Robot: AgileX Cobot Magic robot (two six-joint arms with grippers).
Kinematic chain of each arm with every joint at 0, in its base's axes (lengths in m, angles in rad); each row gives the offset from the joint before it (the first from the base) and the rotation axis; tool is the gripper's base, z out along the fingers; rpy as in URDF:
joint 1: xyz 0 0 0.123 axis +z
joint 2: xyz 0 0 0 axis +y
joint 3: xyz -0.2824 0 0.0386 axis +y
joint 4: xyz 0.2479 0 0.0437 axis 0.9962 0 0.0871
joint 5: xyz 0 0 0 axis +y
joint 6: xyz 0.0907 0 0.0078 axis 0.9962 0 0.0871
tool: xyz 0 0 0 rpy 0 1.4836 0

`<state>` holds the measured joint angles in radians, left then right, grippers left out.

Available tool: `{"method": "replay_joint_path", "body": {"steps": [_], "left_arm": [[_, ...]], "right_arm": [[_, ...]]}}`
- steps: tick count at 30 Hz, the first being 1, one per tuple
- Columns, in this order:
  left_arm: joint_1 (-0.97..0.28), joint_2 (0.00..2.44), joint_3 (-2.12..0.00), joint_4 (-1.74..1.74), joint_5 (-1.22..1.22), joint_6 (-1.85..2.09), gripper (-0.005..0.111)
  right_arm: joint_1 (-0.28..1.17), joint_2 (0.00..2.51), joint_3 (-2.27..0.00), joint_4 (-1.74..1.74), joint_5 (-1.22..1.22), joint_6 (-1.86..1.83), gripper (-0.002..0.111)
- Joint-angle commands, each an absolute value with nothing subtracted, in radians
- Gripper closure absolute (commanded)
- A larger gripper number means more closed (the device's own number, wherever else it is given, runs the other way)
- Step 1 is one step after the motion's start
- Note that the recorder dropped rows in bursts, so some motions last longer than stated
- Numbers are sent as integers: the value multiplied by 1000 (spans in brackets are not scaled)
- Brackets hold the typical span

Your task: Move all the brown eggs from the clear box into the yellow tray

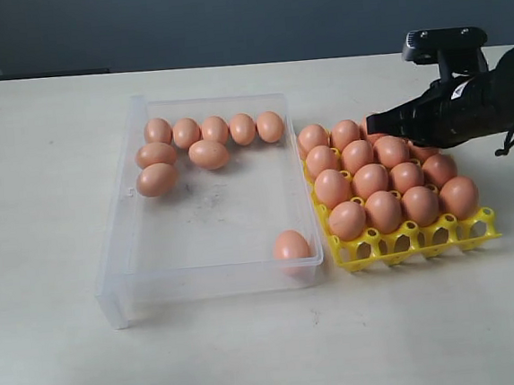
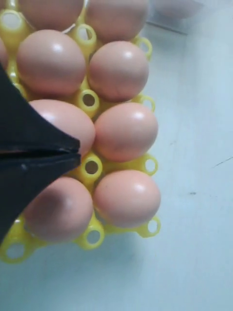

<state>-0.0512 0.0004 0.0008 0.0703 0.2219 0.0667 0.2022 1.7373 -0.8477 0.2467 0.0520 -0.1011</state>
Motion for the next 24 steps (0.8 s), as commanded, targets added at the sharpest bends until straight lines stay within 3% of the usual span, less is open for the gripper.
{"method": "replay_joint_path", "body": {"steps": [1, 24], "left_arm": [[-52, 0, 0, 70, 207, 64, 106], [-52, 0, 0, 70, 207, 64, 106]], "right_arm": [[201, 1738, -872, 249, 26, -102, 109], [201, 1871, -984, 259, 169, -102, 109]]}}
